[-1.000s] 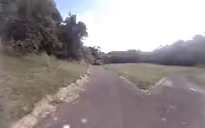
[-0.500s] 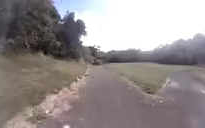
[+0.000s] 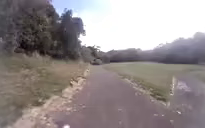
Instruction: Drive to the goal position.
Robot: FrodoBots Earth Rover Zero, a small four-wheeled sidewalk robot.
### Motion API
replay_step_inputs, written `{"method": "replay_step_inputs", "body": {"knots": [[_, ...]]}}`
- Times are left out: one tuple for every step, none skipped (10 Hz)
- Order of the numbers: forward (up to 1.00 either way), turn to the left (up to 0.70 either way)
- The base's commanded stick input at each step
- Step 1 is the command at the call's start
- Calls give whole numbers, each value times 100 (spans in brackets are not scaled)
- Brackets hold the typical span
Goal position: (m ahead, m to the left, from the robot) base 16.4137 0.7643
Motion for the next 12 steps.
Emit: {"method": "replay_step_inputs", "body": {"knots": [[100,0],[100,-8],[100,-18],[100,-30],[100,-11],[100,0],[100,0],[100,0],[100,0],[100,0],[100,0],[100,0]]}}
